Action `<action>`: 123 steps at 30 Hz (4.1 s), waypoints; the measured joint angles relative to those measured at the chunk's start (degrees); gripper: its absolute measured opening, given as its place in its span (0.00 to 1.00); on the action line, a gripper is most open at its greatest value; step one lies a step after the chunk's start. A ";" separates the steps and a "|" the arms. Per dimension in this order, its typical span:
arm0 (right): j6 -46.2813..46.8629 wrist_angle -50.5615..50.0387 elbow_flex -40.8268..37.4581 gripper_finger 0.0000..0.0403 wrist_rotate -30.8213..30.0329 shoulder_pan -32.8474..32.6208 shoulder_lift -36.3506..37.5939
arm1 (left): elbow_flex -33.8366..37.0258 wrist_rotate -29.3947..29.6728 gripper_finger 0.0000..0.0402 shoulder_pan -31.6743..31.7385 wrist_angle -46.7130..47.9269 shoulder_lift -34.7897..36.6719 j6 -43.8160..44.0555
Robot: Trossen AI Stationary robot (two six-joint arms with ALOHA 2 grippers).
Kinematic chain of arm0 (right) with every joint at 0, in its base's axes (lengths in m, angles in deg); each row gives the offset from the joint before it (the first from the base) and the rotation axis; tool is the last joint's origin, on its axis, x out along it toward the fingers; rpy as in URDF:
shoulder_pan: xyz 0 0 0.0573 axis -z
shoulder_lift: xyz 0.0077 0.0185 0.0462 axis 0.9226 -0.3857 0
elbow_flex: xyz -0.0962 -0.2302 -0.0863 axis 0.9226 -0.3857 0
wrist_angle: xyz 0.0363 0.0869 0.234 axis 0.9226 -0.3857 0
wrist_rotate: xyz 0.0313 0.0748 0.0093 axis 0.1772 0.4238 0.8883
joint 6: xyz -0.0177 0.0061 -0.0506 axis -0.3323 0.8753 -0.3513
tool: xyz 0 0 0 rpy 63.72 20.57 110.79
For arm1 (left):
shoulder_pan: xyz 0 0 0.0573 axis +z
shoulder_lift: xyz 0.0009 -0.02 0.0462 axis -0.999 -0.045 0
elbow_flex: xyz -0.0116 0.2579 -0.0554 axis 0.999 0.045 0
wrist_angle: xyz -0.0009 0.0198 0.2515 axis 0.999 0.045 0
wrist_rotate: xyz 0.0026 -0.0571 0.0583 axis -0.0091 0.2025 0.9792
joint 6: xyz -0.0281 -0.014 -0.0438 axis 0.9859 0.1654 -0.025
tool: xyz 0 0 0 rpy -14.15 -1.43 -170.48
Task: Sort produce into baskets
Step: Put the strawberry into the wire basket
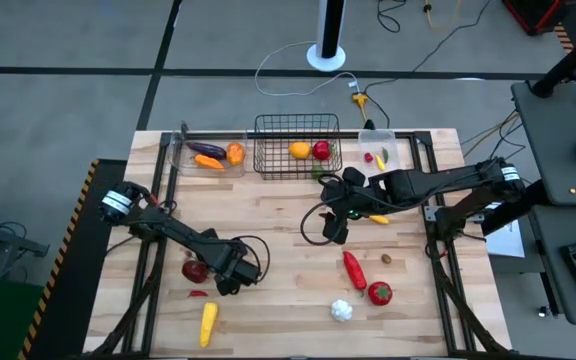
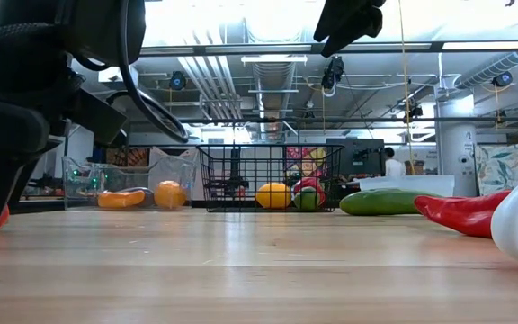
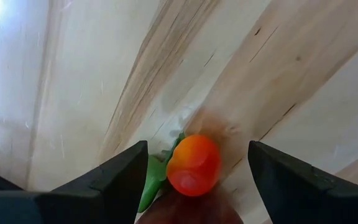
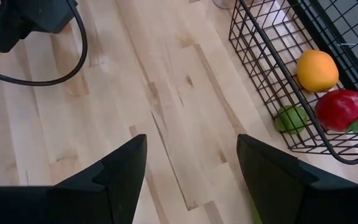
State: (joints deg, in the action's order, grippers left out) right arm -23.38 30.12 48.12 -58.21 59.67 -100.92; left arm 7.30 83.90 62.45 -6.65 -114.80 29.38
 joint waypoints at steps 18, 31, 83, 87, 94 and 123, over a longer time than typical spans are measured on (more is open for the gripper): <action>0.00 0.00 -0.02 0.60 0.00 0.00 0.00 | 0.00 0.51 0.64 -0.04 -0.29 0.00 2.31; 0.08 -0.02 -0.15 0.60 0.00 0.00 0.00 | 0.52 0.72 0.64 -0.15 1.06 0.00 1.23; 0.15 -0.07 -0.28 0.60 -0.02 0.00 0.00 | -7.57 8.60 0.36 -0.50 -0.69 0.50 -12.10; 0.02 -1.00 -0.28 0.60 -0.01 0.00 0.00 | -13.12 13.67 0.36 0.02 -0.92 0.52 -19.99; 1.02 -5.48 -0.28 0.60 0.07 0.00 0.00 | -22.80 18.19 0.36 3.16 -1.04 1.19 -35.00; 3.63 -15.73 -0.28 0.60 0.03 0.00 0.02 | -26.71 8.51 0.36 51.12 -18.44 4.48 -69.62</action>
State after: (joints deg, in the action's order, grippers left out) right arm -19.76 14.39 47.84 -58.18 59.67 -100.90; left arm -19.41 92.41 113.57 -25.10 -110.32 -40.24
